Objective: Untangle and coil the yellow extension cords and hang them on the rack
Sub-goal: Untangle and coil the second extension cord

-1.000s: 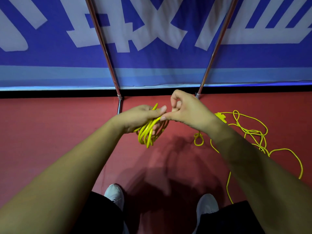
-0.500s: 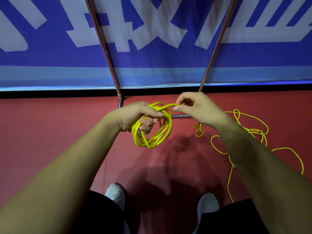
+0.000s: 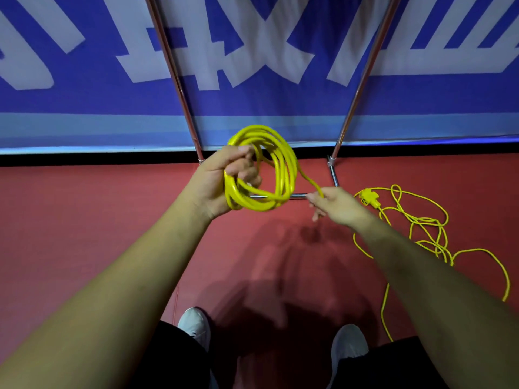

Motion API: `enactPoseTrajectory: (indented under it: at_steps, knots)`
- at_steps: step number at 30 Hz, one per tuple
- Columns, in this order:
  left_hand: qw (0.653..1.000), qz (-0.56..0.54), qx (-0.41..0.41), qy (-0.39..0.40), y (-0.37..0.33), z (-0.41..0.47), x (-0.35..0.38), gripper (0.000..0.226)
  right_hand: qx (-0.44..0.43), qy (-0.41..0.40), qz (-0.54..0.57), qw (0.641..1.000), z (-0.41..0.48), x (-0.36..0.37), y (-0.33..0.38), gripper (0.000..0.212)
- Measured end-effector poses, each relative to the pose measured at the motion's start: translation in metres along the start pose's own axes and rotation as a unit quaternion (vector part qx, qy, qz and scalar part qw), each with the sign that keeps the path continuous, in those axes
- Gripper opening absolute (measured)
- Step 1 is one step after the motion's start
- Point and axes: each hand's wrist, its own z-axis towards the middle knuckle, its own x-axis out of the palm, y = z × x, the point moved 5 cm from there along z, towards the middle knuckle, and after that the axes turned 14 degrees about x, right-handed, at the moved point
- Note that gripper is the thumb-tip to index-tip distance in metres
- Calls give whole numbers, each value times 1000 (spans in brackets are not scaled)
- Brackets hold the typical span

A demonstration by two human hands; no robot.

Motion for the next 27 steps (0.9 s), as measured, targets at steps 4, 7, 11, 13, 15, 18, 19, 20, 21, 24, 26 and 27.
enactPoseTrajectory:
  at_steps: [4, 7, 11, 13, 15, 18, 19, 20, 21, 24, 26, 27]
  knots:
    - [987, -22, 85, -138, -9, 7, -20, 17, 15, 25, -15, 999, -1, 29, 11, 26]
    - [985, -93, 98, -107, -19, 11, -28, 17, 7, 37, 38, 999, 2, 31, 10, 18]
    - [982, -122, 127, -70, -23, 12, -32, 27, 41, 84, 51, 994, 6, 33, -13, 19]
    - [979, -148, 131, -45, -22, 12, -26, 26, 78, 65, 19, 995, 11, 32, -31, 21]
    - [975, -171, 141, -23, -25, 12, -21, 26, 91, 51, -32, 994, 15, 32, -44, 21]
    - [967, -197, 160, -15, -32, 13, -20, 25, 74, 62, -38, 995, 10, 38, -44, 23]
    - [965, -199, 168, -24, -34, 13, -21, 24, 67, 74, -18, 995, 7, 40, -40, 23]
    - [964, -196, 177, -41, -36, 14, -24, 24, 66, 82, 0, 994, 5, 42, -34, 23]
    - [963, -189, 183, -61, -38, 15, -29, 26, 71, 82, 12, 994, 2, 45, -29, 24]
    - [965, -147, 194, -94, -43, 15, -37, 39, 107, 71, 12, 992, 1, 54, -19, 25]
    - [967, -99, 203, -114, -45, 15, -37, 36, 96, 78, -67, 990, -3, 61, -8, 23]
    - [967, -76, 207, -124, -45, 14, -37, 29, 76, 93, -115, 986, -7, 65, -1, 22]
